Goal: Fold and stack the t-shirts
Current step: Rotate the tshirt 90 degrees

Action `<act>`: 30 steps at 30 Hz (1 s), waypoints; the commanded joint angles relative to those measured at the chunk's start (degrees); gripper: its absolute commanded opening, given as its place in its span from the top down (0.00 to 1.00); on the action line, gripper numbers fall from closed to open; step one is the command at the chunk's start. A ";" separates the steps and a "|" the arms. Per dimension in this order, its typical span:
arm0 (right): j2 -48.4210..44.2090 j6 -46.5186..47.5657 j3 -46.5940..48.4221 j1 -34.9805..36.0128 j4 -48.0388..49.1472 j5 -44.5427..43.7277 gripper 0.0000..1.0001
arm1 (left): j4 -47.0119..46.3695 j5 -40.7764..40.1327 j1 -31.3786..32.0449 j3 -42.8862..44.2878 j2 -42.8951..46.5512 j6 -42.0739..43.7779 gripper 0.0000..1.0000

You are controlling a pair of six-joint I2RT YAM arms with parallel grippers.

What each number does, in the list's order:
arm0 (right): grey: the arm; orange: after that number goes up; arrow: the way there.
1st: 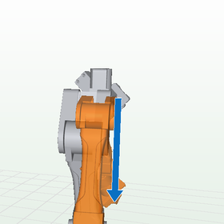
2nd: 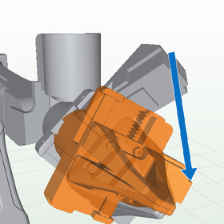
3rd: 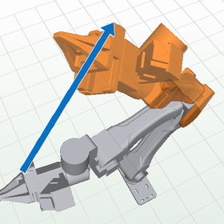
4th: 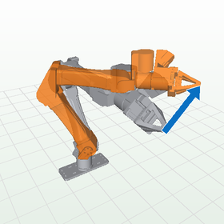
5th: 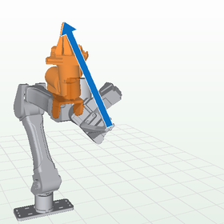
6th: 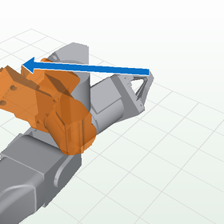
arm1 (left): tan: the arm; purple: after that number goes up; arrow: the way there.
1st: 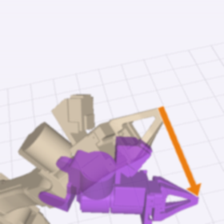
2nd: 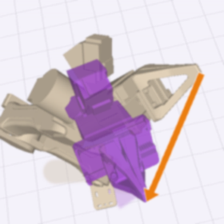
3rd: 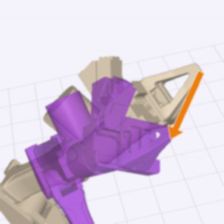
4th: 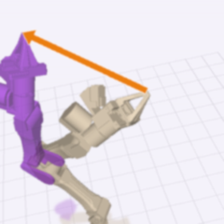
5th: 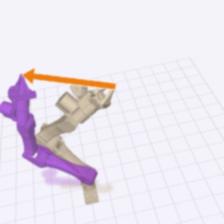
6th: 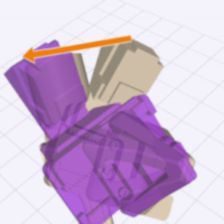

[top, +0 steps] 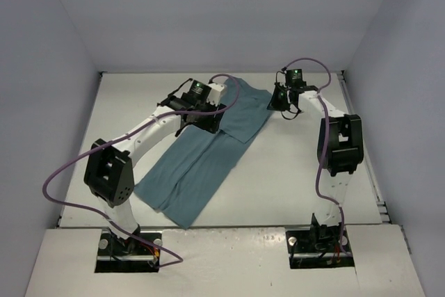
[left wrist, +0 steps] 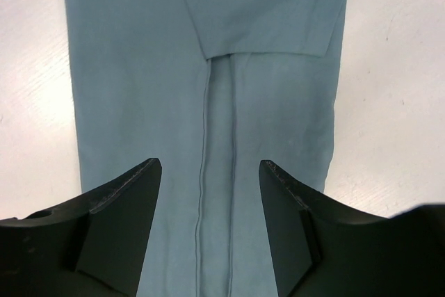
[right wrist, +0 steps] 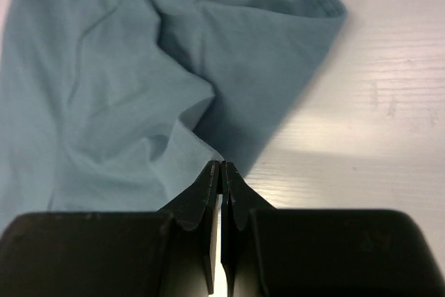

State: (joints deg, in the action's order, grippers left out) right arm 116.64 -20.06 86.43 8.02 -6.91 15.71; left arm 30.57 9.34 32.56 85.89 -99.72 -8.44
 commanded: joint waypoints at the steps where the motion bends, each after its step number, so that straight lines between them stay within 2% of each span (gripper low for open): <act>1: -4.14 -2.35 4.45 0.77 -1.09 5.83 1.00 | -2.72 -0.29 1.10 4.54 -1.08 1.94 0.44; 16: -1.90 -5.34 6.91 4.81 -2.23 9.60 1.00 | -2.10 -3.19 0.93 -5.34 6.61 0.84 0.44; 30: 5.40 -10.66 14.23 6.85 -2.14 8.18 0.95 | -1.08 -4.21 0.67 -7.07 8.91 0.48 0.44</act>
State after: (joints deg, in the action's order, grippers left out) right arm 120.87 -28.40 97.13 14.46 -10.11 23.82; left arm 30.57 5.89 33.43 78.04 -95.14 -7.70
